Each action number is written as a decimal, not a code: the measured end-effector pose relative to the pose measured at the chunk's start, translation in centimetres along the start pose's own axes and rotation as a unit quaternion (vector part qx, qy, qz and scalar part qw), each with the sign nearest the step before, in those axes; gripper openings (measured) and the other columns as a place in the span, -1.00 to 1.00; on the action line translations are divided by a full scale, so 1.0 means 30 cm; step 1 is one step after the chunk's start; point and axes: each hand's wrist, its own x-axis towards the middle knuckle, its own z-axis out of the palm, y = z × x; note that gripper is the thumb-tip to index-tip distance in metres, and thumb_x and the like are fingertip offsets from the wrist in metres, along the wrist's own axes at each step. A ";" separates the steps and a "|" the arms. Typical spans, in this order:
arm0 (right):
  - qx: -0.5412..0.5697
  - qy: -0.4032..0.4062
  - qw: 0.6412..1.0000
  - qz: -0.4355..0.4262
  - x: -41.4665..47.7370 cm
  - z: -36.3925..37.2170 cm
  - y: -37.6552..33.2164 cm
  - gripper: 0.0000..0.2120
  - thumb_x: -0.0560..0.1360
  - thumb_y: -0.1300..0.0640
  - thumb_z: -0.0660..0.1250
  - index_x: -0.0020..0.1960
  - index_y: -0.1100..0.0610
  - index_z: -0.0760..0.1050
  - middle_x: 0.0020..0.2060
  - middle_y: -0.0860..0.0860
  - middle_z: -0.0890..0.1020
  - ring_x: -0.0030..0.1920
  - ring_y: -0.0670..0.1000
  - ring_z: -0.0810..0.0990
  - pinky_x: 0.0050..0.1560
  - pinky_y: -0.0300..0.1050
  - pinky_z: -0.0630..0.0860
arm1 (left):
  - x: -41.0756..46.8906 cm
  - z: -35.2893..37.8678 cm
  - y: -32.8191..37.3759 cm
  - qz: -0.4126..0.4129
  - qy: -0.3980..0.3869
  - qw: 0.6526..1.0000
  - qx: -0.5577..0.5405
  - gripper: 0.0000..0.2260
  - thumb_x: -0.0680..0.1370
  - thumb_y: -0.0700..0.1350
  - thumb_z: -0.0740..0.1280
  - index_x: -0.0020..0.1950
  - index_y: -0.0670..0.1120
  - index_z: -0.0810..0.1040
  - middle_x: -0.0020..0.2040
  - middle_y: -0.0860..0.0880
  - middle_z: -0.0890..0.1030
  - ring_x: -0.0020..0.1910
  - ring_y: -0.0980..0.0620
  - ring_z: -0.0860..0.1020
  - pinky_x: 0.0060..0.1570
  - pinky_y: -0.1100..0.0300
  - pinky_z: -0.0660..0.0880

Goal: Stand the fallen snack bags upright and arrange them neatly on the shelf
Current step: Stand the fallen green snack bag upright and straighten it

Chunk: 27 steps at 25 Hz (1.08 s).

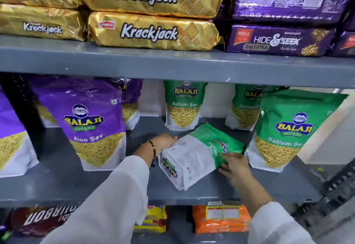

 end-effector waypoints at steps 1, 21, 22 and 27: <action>0.033 -0.002 0.999 0.007 0.005 0.003 0.001 -0.80 0.46 0.29 0.30 -0.01 0.11 0.34 -0.32 0.05 0.45 -0.38 -0.01 0.45 -0.26 0.00 0.51 | 0.000 0.008 0.003 -0.014 0.015 0.999 -0.049 -0.66 0.57 -0.02 0.18 -0.16 -0.28 0.54 -0.05 -0.25 0.58 -0.04 -0.16 0.56 -0.12 0.12 0.47; 0.077 -0.148 0.965 -0.201 -0.090 0.082 -0.236 -0.77 0.51 0.33 0.21 -0.25 0.07 0.41 -0.50 -0.05 0.55 -0.51 -0.22 0.51 -0.35 -0.21 0.52 | -0.148 0.130 -0.128 0.048 0.228 0.832 -0.504 -0.73 0.47 -0.36 0.28 0.16 -0.30 0.53 -0.16 -0.06 0.65 -0.10 -0.05 0.55 0.11 0.05 0.49; 0.079 -0.159 0.963 -0.201 -0.088 0.096 -0.227 -0.78 0.50 0.35 0.21 -0.24 0.09 0.43 -0.47 -0.04 0.55 -0.46 -0.18 0.52 -0.32 -0.23 0.52 | -0.144 0.146 -0.140 0.040 0.222 0.826 -0.516 -0.73 0.48 -0.36 0.26 0.17 -0.30 0.52 -0.13 -0.08 0.66 -0.15 -0.01 0.58 0.02 0.12 0.53; 0.094 -0.095 0.964 -0.231 -0.134 0.083 -0.181 -0.81 0.46 0.32 0.31 -0.22 0.06 0.41 -0.33 0.00 0.48 -0.31 -0.08 0.45 -0.27 -0.23 0.40 | -0.149 0.154 -0.159 0.037 0.198 0.803 -0.560 -0.87 0.52 -0.20 0.27 -0.01 -0.11 0.59 -0.29 0.10 0.69 -0.19 0.10 0.59 -0.19 0.28 0.53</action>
